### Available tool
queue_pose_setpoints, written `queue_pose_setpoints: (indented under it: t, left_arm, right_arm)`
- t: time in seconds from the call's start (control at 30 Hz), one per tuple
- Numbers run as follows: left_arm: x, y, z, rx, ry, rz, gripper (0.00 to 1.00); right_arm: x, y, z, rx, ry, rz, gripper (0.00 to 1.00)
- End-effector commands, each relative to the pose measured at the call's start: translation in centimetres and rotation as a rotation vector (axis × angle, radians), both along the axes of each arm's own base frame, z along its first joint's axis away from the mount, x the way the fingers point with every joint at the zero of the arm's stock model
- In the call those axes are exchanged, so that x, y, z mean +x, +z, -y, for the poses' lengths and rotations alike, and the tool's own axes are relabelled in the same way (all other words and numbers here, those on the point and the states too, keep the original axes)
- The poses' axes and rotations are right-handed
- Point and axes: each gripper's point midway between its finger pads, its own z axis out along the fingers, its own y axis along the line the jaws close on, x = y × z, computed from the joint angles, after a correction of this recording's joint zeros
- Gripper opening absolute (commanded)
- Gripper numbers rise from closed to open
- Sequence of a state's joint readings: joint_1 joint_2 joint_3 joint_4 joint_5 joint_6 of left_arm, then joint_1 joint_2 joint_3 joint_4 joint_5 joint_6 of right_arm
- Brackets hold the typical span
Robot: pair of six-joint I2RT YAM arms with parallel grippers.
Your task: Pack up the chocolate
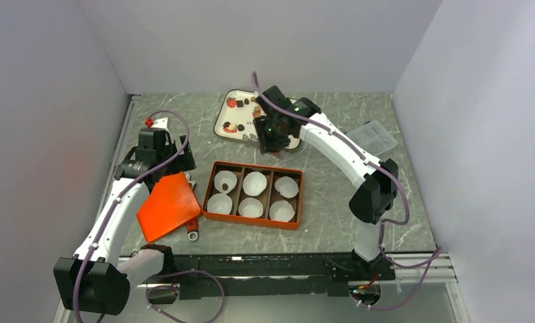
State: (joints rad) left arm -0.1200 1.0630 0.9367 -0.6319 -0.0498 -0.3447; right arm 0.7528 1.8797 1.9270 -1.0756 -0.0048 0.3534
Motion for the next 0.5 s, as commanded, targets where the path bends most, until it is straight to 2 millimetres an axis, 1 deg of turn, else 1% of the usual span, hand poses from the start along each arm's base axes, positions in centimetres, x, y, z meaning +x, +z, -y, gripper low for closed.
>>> queue_pose_setpoints:
  t: [0.0, 0.1, 0.3, 0.4, 0.47]
  left_arm:
    - [0.6, 1.0, 0.2, -0.015, -0.010, 0.050, 0.99]
    - [0.7, 0.9, 0.3, -0.020, -0.013, 0.045, 0.99]
    - [0.8, 0.6, 0.6, -0.031, -0.024, 0.035, 0.99]
    - [0.9, 0.5, 0.6, -0.031, -0.023, 0.030, 1.00]
    - [0.8, 0.4, 0.6, -0.031, -0.022, 0.030, 0.99]
  right_arm:
    - [4.5, 2.4, 2.7, 0.000, -0.136, 0.117, 0.39]
    - [6.8, 1.7, 3.4, -0.023, -0.168, 0.125, 0.39]
    - [10.5, 0.7, 2.7, -0.053, -0.172, 0.132, 0.39]
    - [12.3, 0.3, 2.9, -0.079, -0.191, 0.148, 0.39]
    - [13.0, -0.3, 3.1, -0.083, -0.195, 0.143, 0.38]
